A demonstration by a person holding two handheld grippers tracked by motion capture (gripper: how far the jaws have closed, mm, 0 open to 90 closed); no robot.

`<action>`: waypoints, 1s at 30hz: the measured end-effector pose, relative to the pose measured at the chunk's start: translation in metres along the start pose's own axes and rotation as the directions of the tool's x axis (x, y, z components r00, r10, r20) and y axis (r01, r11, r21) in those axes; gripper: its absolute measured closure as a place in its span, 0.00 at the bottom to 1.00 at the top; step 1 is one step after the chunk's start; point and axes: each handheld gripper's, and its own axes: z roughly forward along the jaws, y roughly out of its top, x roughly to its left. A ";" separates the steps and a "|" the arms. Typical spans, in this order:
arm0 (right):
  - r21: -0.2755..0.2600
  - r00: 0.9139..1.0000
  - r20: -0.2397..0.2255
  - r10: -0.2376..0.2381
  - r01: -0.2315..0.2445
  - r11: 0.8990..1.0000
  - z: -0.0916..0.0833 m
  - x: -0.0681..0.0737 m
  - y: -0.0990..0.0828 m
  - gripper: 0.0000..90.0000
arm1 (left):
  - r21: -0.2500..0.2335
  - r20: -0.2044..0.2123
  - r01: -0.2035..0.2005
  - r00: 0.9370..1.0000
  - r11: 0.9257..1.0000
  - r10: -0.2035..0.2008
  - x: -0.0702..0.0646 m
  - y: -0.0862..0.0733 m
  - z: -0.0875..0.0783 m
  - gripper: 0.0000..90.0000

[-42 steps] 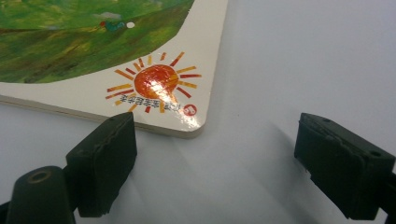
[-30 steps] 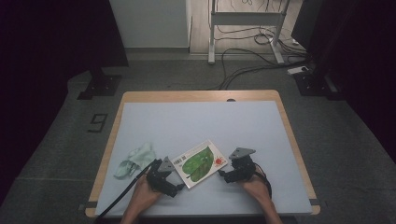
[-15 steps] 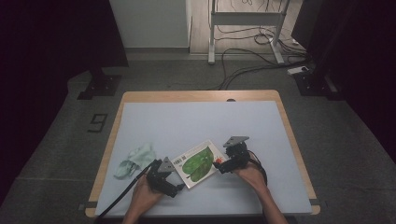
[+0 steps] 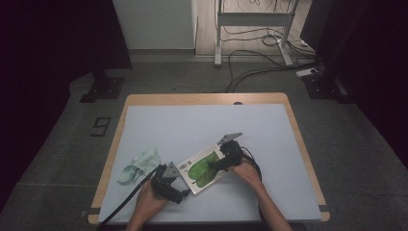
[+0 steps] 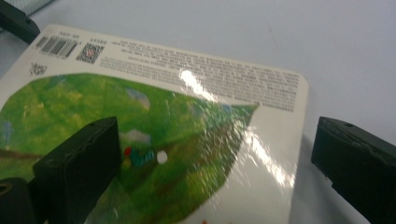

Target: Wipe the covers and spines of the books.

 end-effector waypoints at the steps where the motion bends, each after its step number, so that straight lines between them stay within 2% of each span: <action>1: -0.001 1.000 -0.005 0.000 0.000 1.000 0.002 0.000 0.001 0.01 | -0.001 0.001 0.000 1.000 1.000 0.000 0.000 0.000 0.000 0.00; 3: -0.002 1.000 -0.022 0.009 -0.009 1.000 0.006 -0.001 0.004 0.01 | 0.000 0.000 0.000 1.000 1.000 0.000 0.000 0.000 0.000 0.00; 7: -0.002 1.000 -0.024 0.002 -0.002 1.000 0.010 -0.003 0.009 0.01 | 0.000 0.000 -0.001 1.000 1.000 0.001 0.000 0.000 0.000 0.00; 13: -0.003 0.999 -0.024 0.023 -0.023 1.000 0.012 -0.003 0.012 0.02 | 0.000 -0.001 -0.001 1.000 1.000 0.001 0.000 0.000 0.000 0.00; 20: -0.043 0.998 -0.039 0.048 -0.050 0.998 0.006 -0.003 0.013 0.02 | -0.001 -0.002 0.001 1.000 1.000 -0.001 0.000 0.000 0.000 0.00; 24: -0.054 0.998 -0.040 0.046 -0.048 0.997 0.001 -0.002 0.015 0.02 | 0.000 -0.002 0.000 1.000 1.000 0.000 0.000 0.000 0.000 0.00; 30: -0.070 0.996 -0.063 0.070 -0.074 0.995 -0.008 -0.001 0.014 0.02 | 0.000 -0.002 -0.001 1.000 1.000 0.001 0.000 0.000 0.000 0.00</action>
